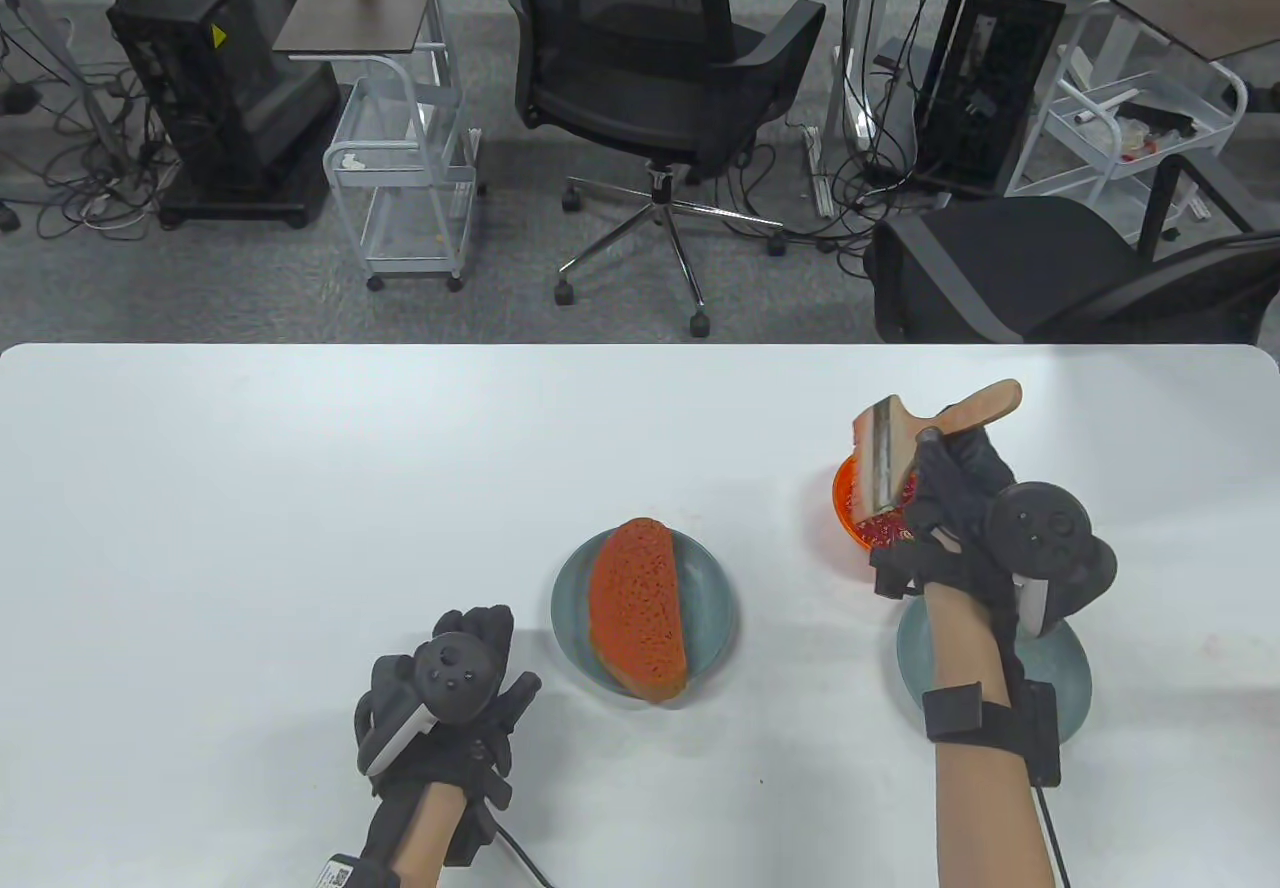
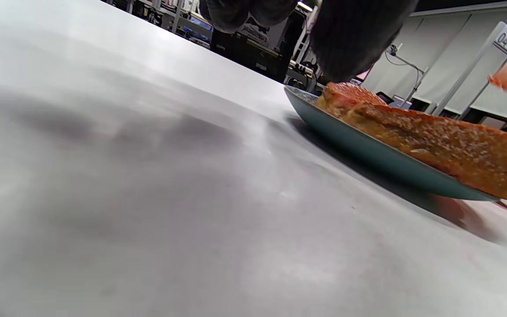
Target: Dip brush into ketchup and spread onto bread slice
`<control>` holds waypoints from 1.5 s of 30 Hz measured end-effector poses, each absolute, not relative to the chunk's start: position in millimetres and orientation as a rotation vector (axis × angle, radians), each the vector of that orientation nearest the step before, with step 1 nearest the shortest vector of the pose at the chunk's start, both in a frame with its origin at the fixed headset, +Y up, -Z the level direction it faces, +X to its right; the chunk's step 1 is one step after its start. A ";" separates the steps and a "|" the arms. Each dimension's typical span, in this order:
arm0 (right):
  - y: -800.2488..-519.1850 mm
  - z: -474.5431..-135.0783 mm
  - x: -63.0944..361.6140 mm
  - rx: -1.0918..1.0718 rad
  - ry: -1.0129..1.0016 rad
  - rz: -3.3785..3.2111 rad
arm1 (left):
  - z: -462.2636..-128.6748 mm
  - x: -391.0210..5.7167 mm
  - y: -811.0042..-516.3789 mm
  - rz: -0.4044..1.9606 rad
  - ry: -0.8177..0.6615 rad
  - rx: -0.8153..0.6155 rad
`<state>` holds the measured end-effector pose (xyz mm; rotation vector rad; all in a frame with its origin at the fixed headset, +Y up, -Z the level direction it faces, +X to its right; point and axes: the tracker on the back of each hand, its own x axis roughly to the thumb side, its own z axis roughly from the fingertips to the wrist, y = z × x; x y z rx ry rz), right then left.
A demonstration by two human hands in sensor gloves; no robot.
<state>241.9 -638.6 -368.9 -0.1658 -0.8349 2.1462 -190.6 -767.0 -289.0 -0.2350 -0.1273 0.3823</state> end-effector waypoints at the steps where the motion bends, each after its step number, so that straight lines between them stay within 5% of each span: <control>1: -641.2 -366.2 226.7 -0.125 -0.798 2.107 | -292.7 -183.9 -766.8 0.356 -0.153 -0.249; 13: -705.9 -359.8 97.7 -0.007 -0.507 2.059 | -297.3 -157.7 -781.9 0.260 -0.223 -0.357; 17: -717.4 -355.1 94.9 -0.024 -0.485 2.103 | -297.9 -158.6 -785.6 0.282 -0.218 -0.380; 23: -701.7 -343.6 111.6 -0.016 -0.797 2.294 | -297.6 -161.9 -787.6 0.302 -0.212 -0.388; 31: -726.2 -349.3 80.0 -0.001 -0.503 2.078 | -294.1 -158.7 -791.4 0.300 -0.182 -0.441; 38: -711.4 -349.3 114.5 -0.054 -0.789 2.256 | -293.8 -162.2 -794.4 0.360 -0.176 -0.493; 45: -726.2 -353.0 80.1 0.089 -0.482 2.043 | -292.1 -161.1 -798.4 0.350 -0.175 -0.510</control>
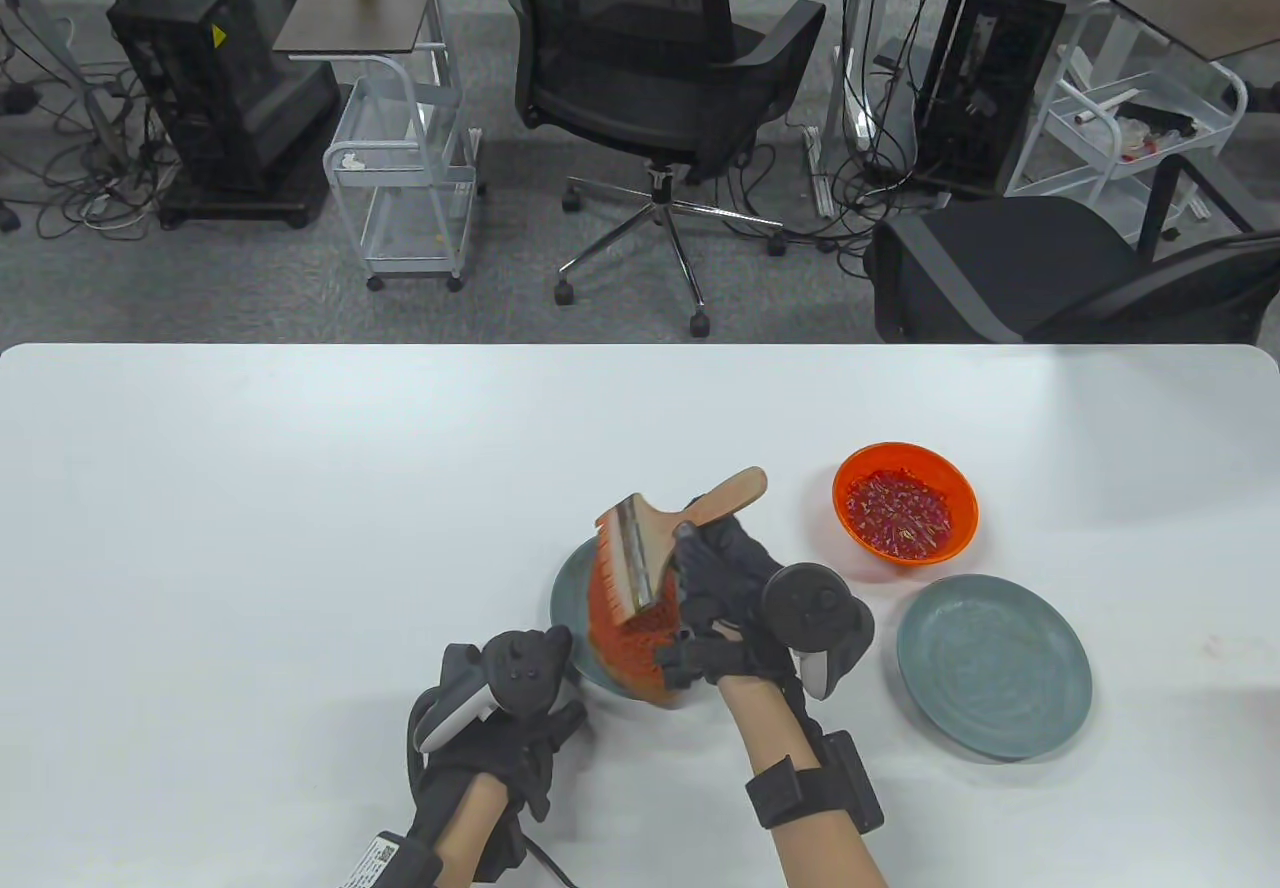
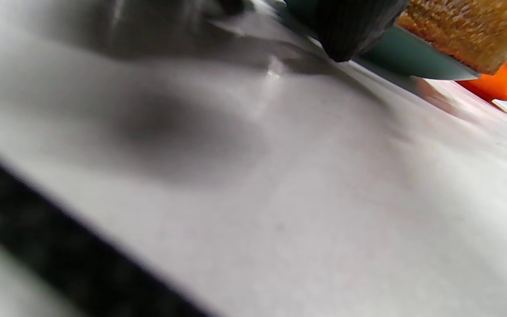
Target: Dip brush into ketchup and spread onto bread slice
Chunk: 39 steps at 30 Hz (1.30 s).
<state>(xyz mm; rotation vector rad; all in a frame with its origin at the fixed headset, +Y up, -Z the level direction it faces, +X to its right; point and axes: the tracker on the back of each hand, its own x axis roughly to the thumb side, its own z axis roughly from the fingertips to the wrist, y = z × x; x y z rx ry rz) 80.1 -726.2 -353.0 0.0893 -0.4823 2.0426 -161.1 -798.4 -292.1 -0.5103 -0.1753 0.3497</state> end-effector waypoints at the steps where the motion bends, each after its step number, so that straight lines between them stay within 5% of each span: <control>1: -728.4 -353.0 76.0 0.092 -0.470 2.067 | -291.6 -160.4 -799.5 0.341 -0.176 -0.511; 5: -732.6 -357.6 90.0 0.020 -0.477 2.067 | -291.4 -160.1 -799.7 0.331 -0.181 -0.520; 10: -717.0 -351.9 107.4 0.038 -0.749 2.229 | -291.2 -160.5 -800.5 0.335 -0.180 -0.517; 17: -730.3 -353.2 75.4 0.058 -0.446 2.023 | -289.9 -160.9 -801.3 0.345 -0.181 -0.505; 24: -709.0 -351.3 107.7 0.032 -0.765 2.280 | -289.8 -161.8 -802.2 0.345 -0.185 -0.511; 33: -732.5 -355.1 71.7 0.093 -0.393 2.066 | -289.0 -162.4 -803.1 0.348 -0.179 -0.508; 39: -722.0 -351.8 94.0 0.038 -0.637 2.200 | -289.4 -162.6 -803.3 0.345 -0.179 -0.509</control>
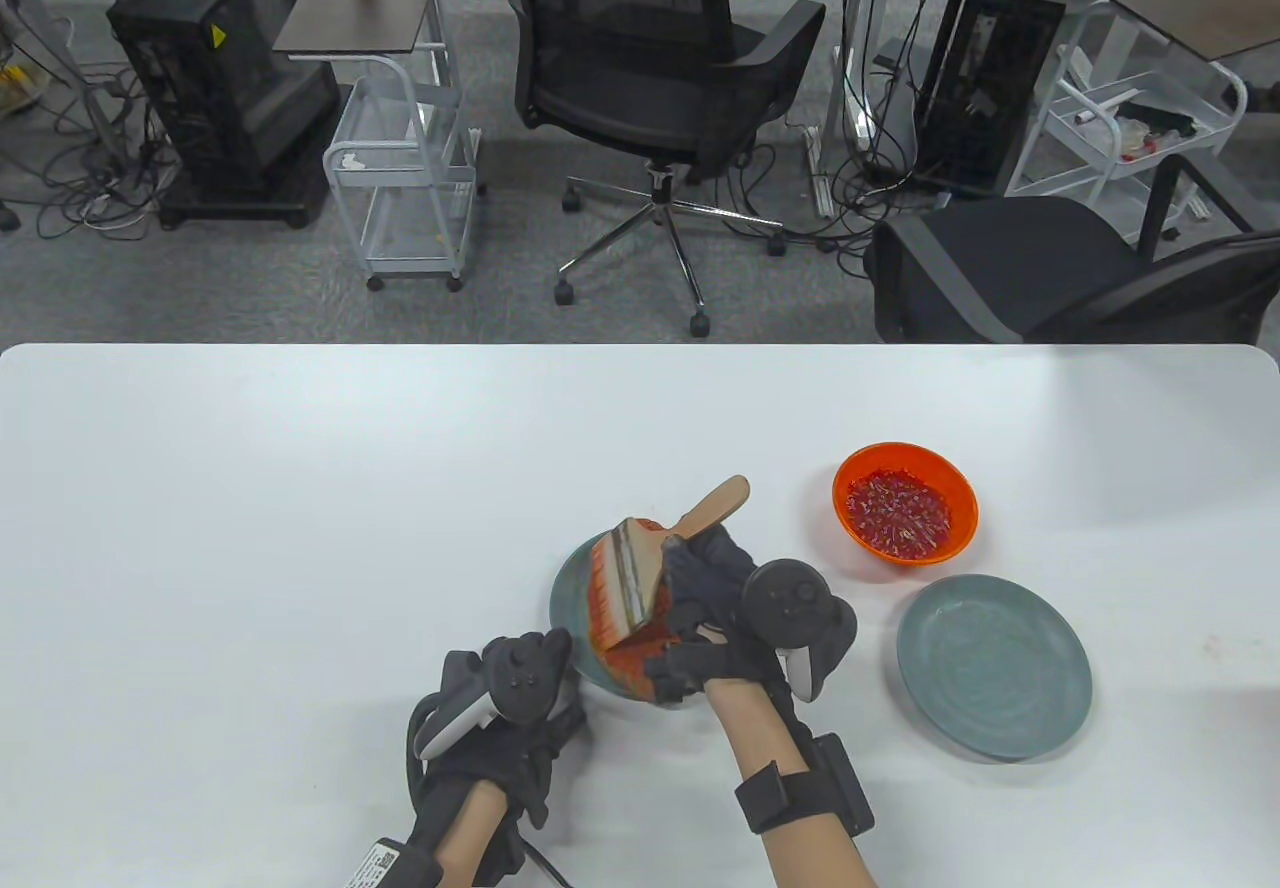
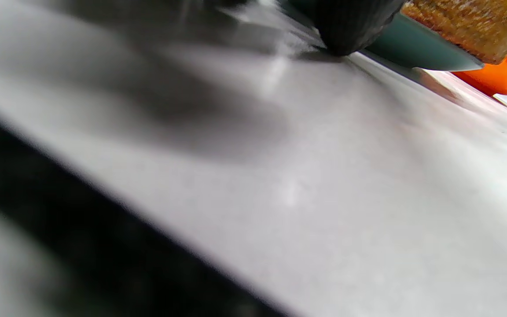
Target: Dip brush into ketchup and spread onto bread slice
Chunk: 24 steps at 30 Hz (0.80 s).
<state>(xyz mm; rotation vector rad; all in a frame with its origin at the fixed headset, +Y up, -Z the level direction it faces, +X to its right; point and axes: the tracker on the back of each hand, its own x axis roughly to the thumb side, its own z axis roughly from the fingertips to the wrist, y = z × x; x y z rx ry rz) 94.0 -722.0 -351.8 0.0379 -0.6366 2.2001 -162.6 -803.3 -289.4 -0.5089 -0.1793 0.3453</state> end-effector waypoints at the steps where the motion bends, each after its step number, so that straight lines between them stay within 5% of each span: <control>1: -717.2 -350.4 100.5 0.039 -0.736 2.281 | -289.3 -162.6 -803.3 0.344 -0.179 -0.508; 4: -713.4 -348.7 104.7 0.020 -0.751 2.230 | -289.6 -162.5 -803.6 0.343 -0.181 -0.509; 11: -732.0 -353.6 76.9 0.025 -0.429 2.014 | -289.6 -162.8 -804.1 0.340 -0.182 -0.507; 20: -721.1 -349.8 114.5 -0.080 -0.732 2.177 | -289.7 -162.4 -803.9 0.336 -0.187 -0.510; 24: -729.0 -352.1 101.2 -0.071 -0.524 1.967 | -289.6 -162.4 -804.1 0.339 -0.187 -0.510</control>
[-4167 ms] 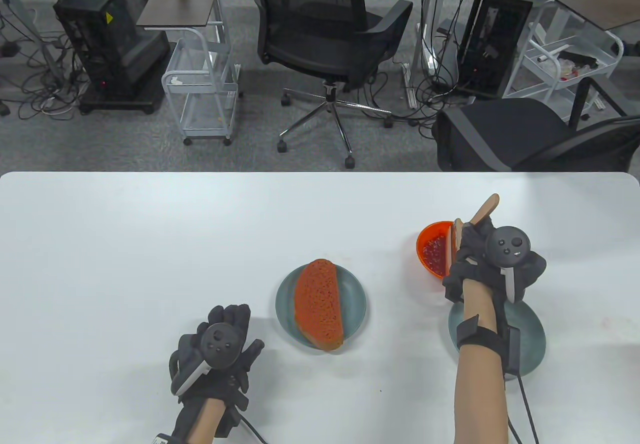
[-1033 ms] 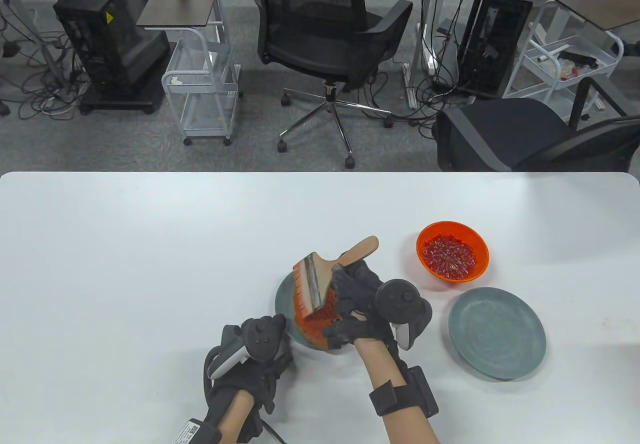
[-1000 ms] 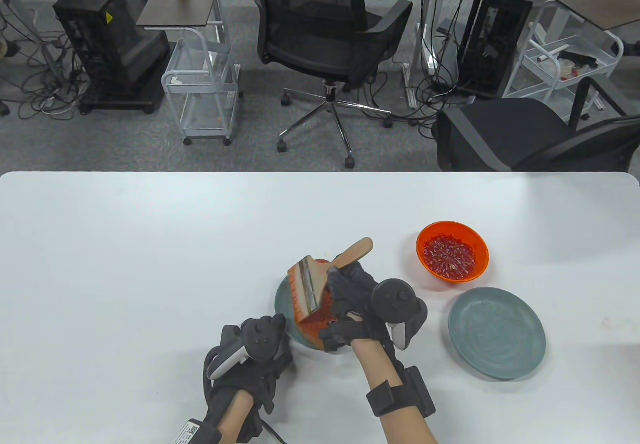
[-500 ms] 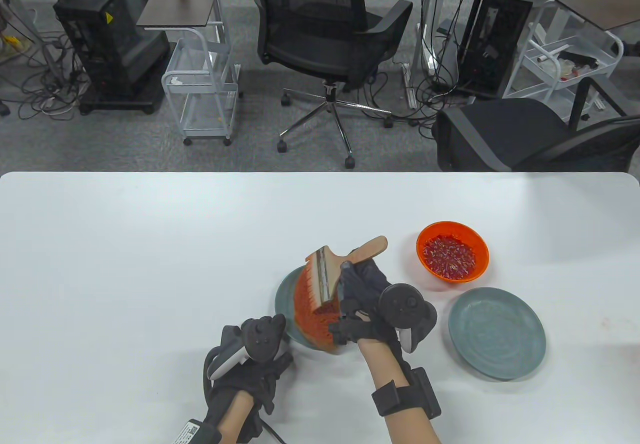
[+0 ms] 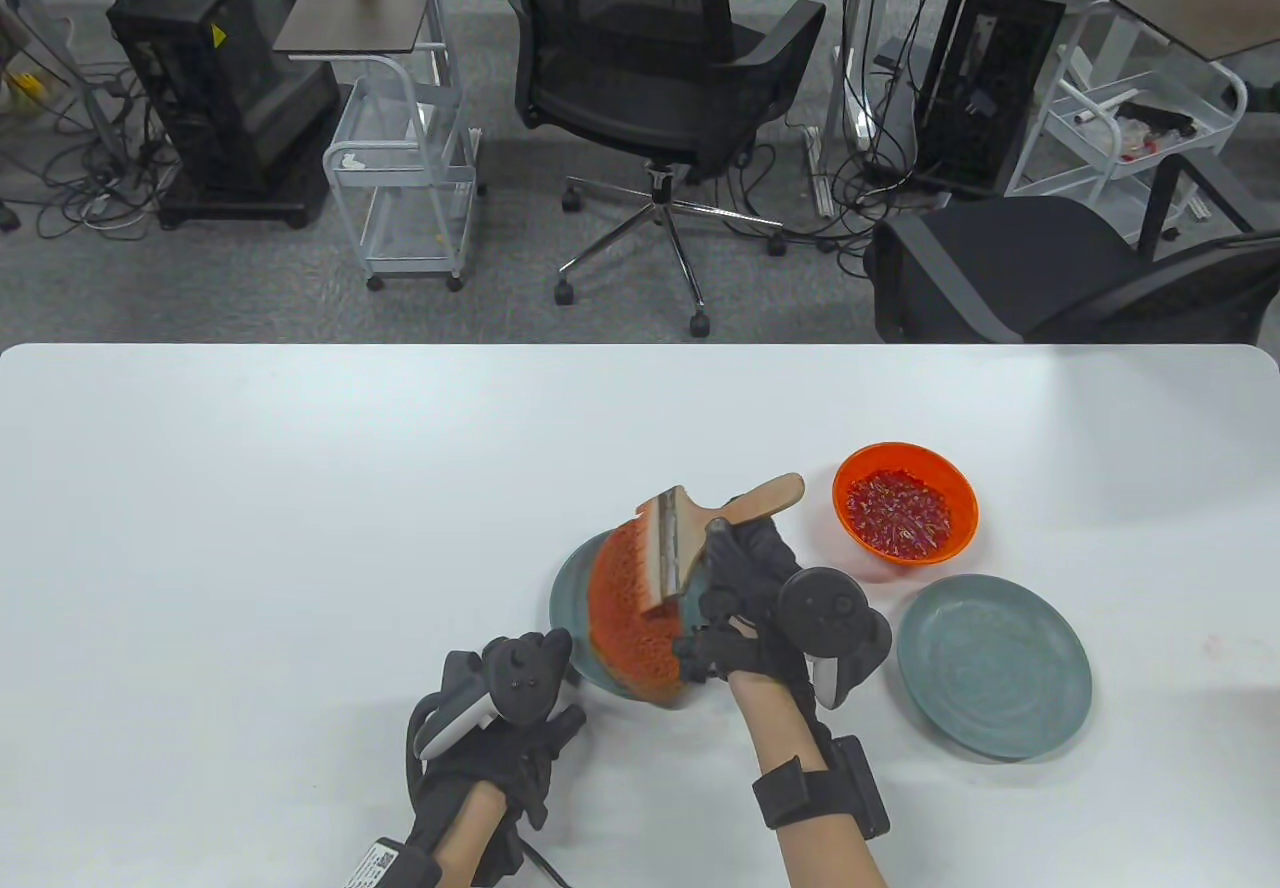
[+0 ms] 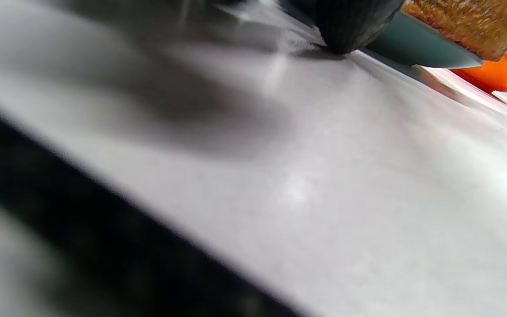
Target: Dip brush into ketchup and spread onto bread slice
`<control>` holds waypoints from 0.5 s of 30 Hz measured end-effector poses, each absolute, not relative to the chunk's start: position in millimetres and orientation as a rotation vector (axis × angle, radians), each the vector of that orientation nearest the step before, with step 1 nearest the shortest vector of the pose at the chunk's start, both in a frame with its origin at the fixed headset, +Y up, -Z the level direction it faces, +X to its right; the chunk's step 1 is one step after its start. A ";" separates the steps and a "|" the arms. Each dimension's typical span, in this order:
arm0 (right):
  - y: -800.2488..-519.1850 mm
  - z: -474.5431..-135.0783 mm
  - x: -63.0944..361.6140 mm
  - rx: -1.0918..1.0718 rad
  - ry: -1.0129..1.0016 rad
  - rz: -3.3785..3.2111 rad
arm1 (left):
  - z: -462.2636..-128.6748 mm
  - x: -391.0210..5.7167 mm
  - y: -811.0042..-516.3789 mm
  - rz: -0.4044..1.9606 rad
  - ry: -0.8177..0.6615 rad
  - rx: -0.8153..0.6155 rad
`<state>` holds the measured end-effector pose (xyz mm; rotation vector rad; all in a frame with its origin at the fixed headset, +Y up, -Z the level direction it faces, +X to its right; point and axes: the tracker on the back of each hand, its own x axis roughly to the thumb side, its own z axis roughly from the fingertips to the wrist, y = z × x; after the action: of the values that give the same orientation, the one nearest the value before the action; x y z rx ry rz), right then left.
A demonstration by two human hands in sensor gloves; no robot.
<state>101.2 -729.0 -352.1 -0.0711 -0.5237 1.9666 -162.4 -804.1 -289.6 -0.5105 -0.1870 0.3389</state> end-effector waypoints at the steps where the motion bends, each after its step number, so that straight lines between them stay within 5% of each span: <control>1: -733.5 -354.2 94.0 -0.056 -0.474 1.932 | -289.6 -162.3 -804.1 0.339 -0.187 -0.510; 5: -738.3 -355.3 84.4 -0.041 -0.426 2.027 | -289.5 -162.6 -804.3 0.340 -0.185 -0.509; 11: -714.4 -355.5 122.6 -0.026 -0.716 2.185 | -289.7 -162.5 -804.3 0.338 -0.187 -0.512; 15: -722.1 -358.3 112.0 0.027 -0.545 2.056 | -289.5 -162.4 -804.6 0.347 -0.180 -0.517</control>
<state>112.0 -722.1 -358.3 0.0268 -0.5454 2.0565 -162.4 -804.6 -289.5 -0.5168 -0.1799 0.3472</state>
